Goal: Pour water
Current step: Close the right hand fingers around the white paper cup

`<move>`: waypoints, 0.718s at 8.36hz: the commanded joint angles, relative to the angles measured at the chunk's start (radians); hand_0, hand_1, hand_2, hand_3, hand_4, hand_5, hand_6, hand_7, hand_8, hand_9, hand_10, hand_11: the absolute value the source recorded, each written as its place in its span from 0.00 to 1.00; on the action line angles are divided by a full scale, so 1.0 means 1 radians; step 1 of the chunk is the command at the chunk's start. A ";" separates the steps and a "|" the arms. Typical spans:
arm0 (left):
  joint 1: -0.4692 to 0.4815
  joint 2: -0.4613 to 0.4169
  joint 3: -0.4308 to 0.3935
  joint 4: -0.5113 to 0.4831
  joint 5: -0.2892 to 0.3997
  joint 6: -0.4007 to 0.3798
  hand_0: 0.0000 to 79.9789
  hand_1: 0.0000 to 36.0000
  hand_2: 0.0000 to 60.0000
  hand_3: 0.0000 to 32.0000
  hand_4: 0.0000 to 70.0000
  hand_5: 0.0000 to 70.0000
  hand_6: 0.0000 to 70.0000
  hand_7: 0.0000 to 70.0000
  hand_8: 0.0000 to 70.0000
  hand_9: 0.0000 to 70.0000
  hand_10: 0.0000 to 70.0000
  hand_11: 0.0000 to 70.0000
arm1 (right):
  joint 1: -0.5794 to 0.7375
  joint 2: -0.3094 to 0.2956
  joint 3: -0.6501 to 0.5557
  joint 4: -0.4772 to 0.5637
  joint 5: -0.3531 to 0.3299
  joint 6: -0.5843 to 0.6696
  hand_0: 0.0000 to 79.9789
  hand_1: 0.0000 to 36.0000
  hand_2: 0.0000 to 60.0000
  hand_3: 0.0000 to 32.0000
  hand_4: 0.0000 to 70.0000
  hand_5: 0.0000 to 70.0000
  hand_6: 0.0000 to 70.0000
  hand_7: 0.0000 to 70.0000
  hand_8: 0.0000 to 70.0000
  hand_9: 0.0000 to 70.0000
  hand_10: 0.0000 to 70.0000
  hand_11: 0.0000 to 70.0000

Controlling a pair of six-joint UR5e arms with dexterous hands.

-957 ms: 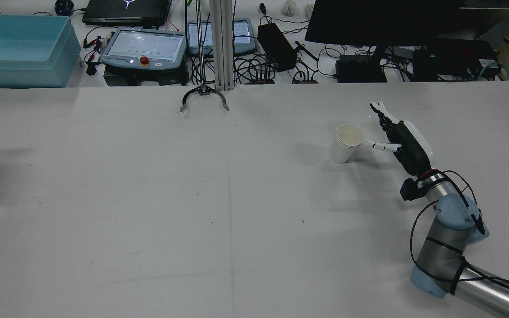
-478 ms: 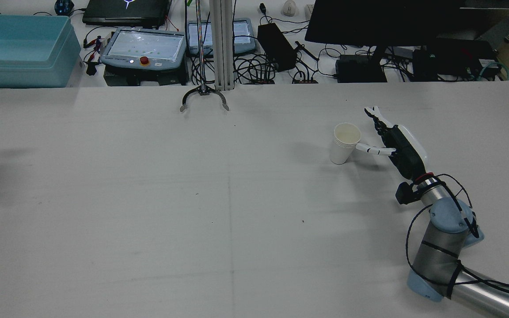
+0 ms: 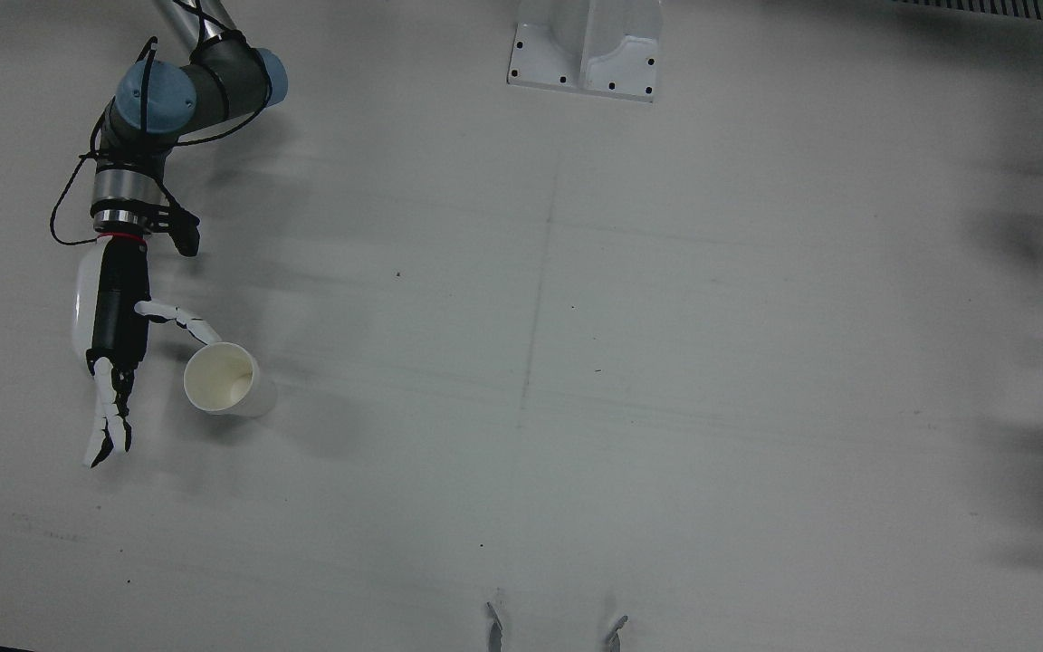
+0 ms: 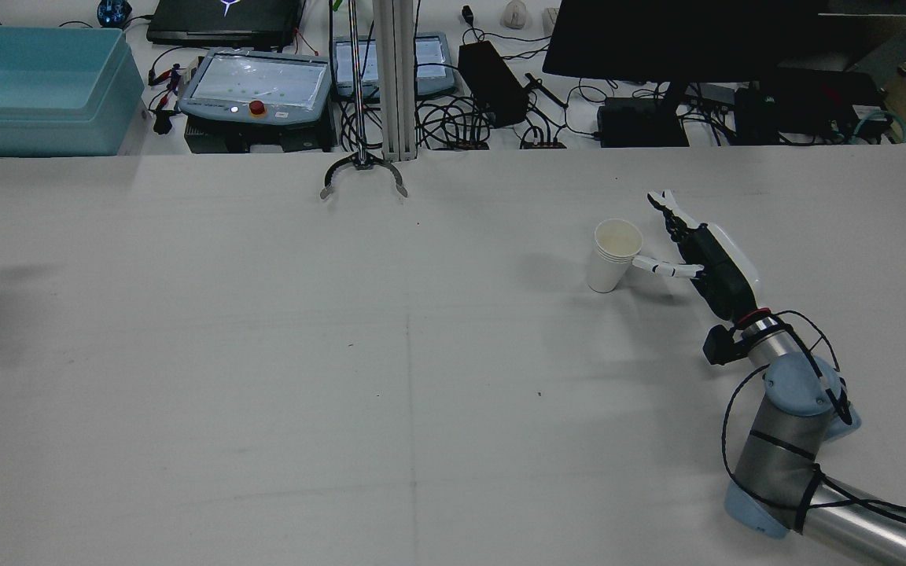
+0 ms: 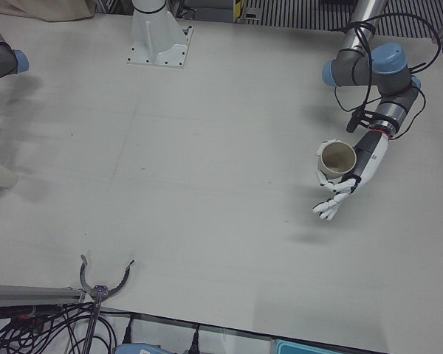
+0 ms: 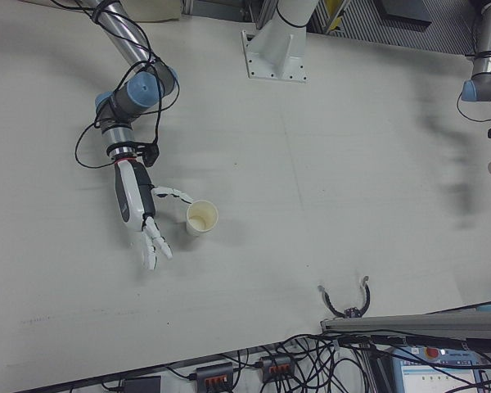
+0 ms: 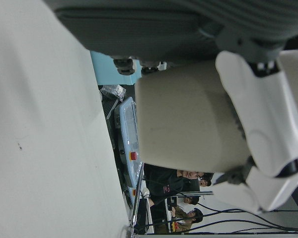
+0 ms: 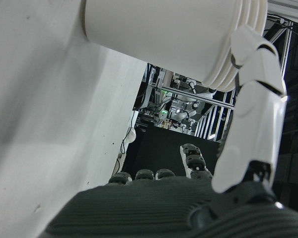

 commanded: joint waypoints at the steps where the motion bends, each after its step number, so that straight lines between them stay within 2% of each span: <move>1: 0.000 -0.004 0.004 0.005 0.000 0.003 0.60 0.68 1.00 0.00 1.00 0.87 0.29 0.19 0.15 0.12 0.05 0.08 | -0.002 -0.003 0.002 0.000 -0.002 0.004 0.65 0.65 0.30 0.00 0.00 0.08 0.00 0.00 0.00 0.00 0.00 0.00; 6: 0.002 -0.018 0.008 0.026 0.000 0.004 0.60 0.68 1.00 0.00 1.00 0.88 0.29 0.19 0.15 0.12 0.05 0.08 | -0.011 -0.029 0.012 0.000 0.003 0.026 0.65 0.65 0.29 0.00 0.00 0.07 0.00 0.00 0.00 0.00 0.00 0.00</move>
